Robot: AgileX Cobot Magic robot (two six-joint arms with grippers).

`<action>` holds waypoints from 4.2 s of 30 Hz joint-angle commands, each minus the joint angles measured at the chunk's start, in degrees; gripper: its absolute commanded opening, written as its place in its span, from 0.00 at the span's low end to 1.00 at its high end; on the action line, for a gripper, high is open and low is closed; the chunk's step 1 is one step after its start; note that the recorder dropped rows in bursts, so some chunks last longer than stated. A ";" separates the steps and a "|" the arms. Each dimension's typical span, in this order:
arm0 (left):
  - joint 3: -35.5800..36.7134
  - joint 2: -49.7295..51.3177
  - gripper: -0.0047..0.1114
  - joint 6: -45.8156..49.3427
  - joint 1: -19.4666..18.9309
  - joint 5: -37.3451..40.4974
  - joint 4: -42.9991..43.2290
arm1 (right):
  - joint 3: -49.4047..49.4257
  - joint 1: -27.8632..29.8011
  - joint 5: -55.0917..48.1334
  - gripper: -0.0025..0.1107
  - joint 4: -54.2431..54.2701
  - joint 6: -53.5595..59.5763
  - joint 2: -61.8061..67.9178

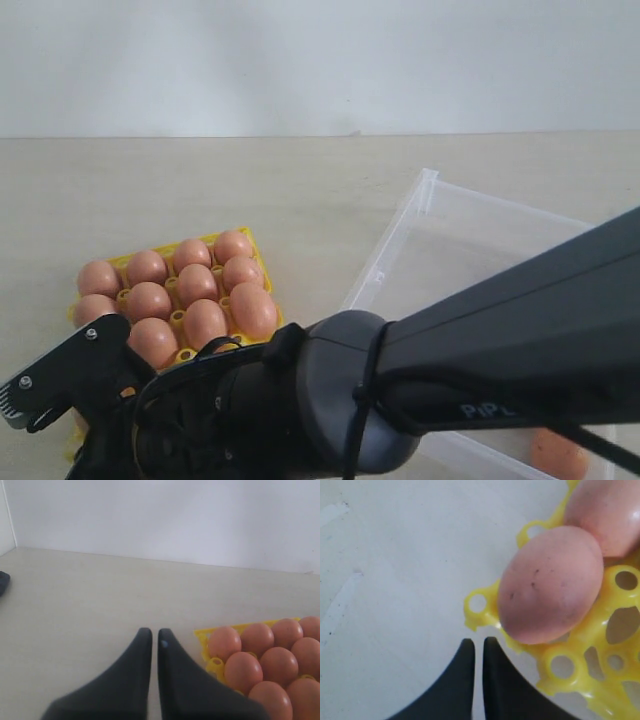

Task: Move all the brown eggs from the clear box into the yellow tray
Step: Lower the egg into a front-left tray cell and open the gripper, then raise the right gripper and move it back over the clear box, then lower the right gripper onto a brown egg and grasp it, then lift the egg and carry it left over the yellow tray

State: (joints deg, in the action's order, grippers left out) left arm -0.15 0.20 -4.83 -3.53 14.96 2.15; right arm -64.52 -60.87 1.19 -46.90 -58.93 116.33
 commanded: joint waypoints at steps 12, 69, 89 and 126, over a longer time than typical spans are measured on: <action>0.15 -0.20 0.08 -0.10 0.11 -0.43 -0.43 | -0.17 1.99 2.52 0.02 0.18 0.44 0.19; 0.15 -0.20 0.08 -0.10 0.11 -0.47 -0.43 | -0.17 48.18 -67.21 0.55 43.10 87.38 -12.37; 0.15 -0.20 0.08 -0.10 0.11 -0.47 -0.43 | -0.17 48.29 -65.61 0.55 44.08 87.67 -4.22; 0.15 -0.20 0.08 -0.10 0.11 -0.47 -0.43 | 23.80 3.70 37.98 0.02 75.43 59.97 -23.92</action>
State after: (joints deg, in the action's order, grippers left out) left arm -0.15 0.20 -4.83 -3.53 14.96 2.15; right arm -41.08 -55.13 34.10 31.55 8.76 88.59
